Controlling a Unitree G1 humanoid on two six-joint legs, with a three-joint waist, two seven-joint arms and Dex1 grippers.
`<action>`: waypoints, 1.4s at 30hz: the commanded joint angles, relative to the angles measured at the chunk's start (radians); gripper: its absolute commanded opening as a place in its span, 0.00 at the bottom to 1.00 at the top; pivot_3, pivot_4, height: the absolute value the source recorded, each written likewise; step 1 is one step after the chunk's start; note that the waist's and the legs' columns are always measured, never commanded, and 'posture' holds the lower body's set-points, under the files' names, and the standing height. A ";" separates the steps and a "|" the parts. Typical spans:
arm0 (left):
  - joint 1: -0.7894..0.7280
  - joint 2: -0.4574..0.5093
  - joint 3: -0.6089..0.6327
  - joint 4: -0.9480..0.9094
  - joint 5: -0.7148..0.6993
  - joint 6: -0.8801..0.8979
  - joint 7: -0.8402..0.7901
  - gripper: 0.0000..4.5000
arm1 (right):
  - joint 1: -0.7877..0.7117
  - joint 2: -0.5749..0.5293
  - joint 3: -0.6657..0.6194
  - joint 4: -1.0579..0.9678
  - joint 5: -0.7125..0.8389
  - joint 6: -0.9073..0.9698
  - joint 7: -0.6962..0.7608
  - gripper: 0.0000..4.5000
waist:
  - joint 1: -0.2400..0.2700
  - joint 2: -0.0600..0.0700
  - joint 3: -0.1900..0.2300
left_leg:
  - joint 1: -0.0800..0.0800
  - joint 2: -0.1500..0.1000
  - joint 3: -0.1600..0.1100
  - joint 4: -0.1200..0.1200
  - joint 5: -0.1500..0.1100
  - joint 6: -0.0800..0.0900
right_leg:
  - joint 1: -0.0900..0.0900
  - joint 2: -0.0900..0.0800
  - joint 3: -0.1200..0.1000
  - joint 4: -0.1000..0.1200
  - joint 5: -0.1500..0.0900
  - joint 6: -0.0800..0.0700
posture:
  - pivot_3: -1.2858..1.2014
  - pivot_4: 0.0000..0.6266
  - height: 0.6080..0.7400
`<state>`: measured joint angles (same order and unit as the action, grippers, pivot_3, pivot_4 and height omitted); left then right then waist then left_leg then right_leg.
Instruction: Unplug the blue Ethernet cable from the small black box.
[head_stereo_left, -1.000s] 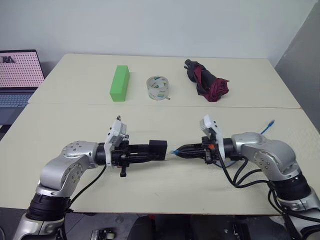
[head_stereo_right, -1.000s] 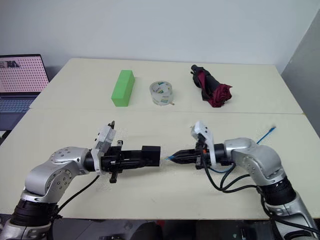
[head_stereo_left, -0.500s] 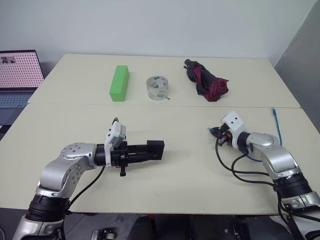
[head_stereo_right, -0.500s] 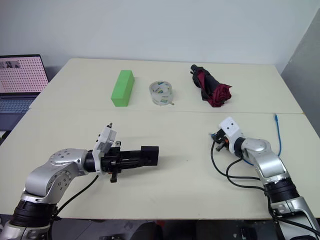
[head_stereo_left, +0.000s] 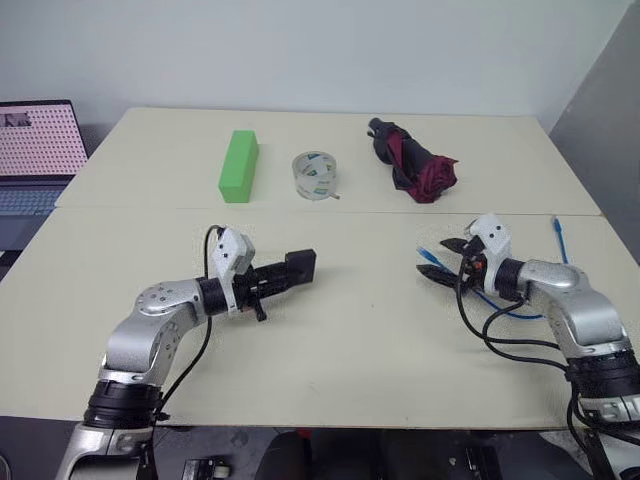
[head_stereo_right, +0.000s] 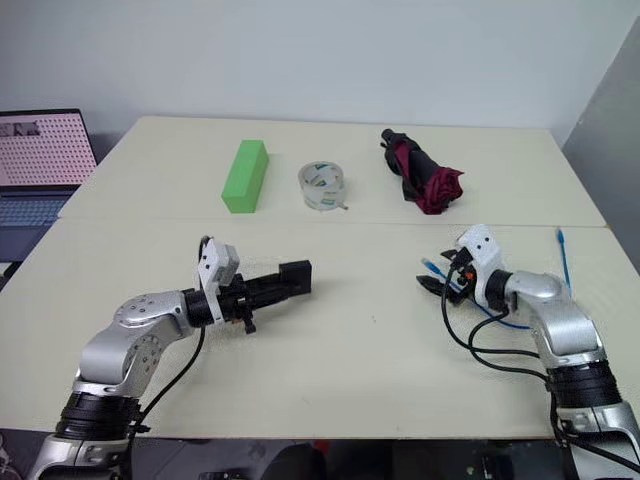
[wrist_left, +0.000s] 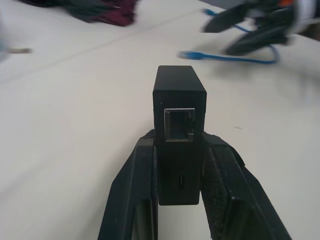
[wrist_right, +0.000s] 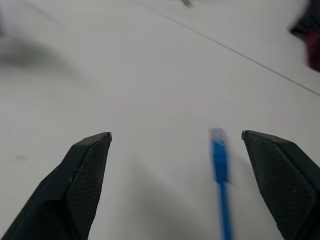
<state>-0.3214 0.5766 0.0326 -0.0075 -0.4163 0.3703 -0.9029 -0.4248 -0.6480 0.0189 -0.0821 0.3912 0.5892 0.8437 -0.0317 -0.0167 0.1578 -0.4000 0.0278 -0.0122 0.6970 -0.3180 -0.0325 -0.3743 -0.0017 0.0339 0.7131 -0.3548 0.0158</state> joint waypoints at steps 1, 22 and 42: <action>-0.033 -0.048 0.039 0.114 0.195 -0.288 0.217 0.17 | -0.007 0.021 -0.006 -0.181 0.092 0.067 0.010 1.00 | 0.002 0.000 0.000 | 0.000 0.000 0.000 0.000 0.000 0.000 | 0.000 0.000 0.000 0.000 0.000 0.000 | 0.52 0.24 1.00; 0.010 -0.245 0.118 0.383 0.220 -0.479 0.475 0.47 | -0.079 0.107 0.154 -0.298 0.037 0.124 -0.064 1.00 | 0.002 -0.001 -0.001 | 0.000 -0.001 0.000 0.000 0.000 0.000 | 0.000 -0.001 -0.001 0.000 0.000 0.000 | 0.52 0.24 1.00; 0.310 -0.007 0.127 -0.184 0.170 -0.080 0.354 0.97 | 0.053 0.027 0.033 -0.343 0.068 0.137 -0.054 1.00 | 0.002 0.000 0.000 | 0.000 -0.001 -0.001 0.000 -0.002 0.003 | 0.001 -0.001 -0.001 -0.001 0.000 0.000 | 0.52 0.24 1.00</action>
<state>-0.0032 0.5418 0.1265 -0.1288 -0.2265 0.2655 -0.5288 -0.3811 -0.6023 0.1195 -0.3889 0.4292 0.7335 0.7836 -0.0294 -0.0170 0.1575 -0.4000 0.0266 -0.0132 0.6968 -0.3196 -0.0297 -0.3736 -0.0032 0.0334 0.7126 -0.3548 0.0158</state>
